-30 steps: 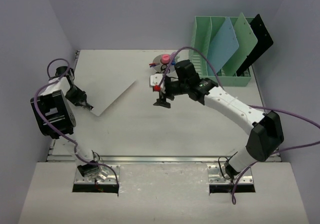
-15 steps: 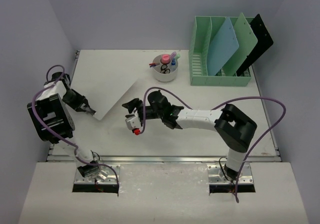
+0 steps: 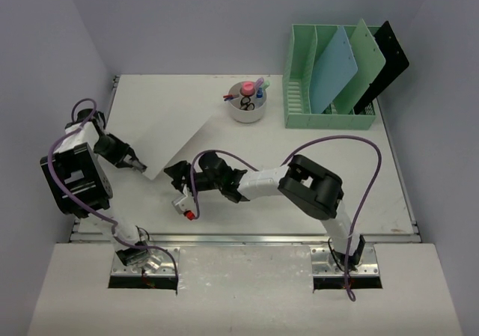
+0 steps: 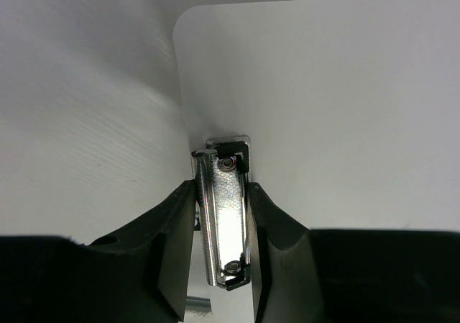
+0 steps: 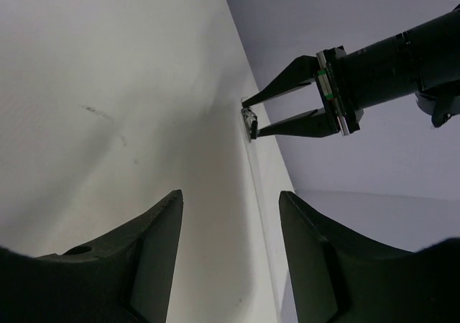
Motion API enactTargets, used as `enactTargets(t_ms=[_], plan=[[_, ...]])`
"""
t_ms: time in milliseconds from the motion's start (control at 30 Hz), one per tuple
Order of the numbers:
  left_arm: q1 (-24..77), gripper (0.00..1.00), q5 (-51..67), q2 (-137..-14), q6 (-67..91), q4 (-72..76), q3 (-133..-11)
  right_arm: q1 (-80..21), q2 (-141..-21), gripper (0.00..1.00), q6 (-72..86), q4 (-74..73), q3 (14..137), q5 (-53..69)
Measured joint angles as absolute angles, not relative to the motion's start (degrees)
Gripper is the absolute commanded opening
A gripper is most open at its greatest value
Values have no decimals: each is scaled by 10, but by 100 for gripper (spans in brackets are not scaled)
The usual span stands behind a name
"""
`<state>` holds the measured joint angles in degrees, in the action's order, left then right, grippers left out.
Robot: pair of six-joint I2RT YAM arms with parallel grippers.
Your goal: Organize the desk
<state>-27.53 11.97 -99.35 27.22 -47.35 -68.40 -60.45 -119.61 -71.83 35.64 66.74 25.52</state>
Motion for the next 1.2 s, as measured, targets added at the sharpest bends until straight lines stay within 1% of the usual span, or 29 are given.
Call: enactTargets(t_ms=[267,500,733,833,933,967,1067,1100,1133,1200], plan=[[-275,0,128,-977,272,-479,-683,-630,-1294,56,-768,408,764,200],[-275,0,132,-973,272,-480,-674,-644,-1350,55,-805,407,844,191],[-275,0,138,-967,272,-481,-666,-646,-1397,51,-835,381,913,166],[-275,0,139,-966,272,-475,-664,-646,-1414,46,-845,369,932,153],[-276,0,134,-966,272,-466,-663,-647,-1430,36,-856,354,948,138],[-277,0,133,-966,272,-463,-663,-647,-1433,26,-858,349,950,134],[-277,0,133,-966,272,-460,-661,-647,-1436,9,-869,338,952,126],[-277,0,133,-966,272,-458,-660,-647,-1436,1,-873,339,952,124],[-277,0,133,-966,272,-456,-658,-647,-1436,1,-875,343,952,123],[-277,21,132,-964,272,-456,-656,-650,-1436,1,-876,348,951,120]])
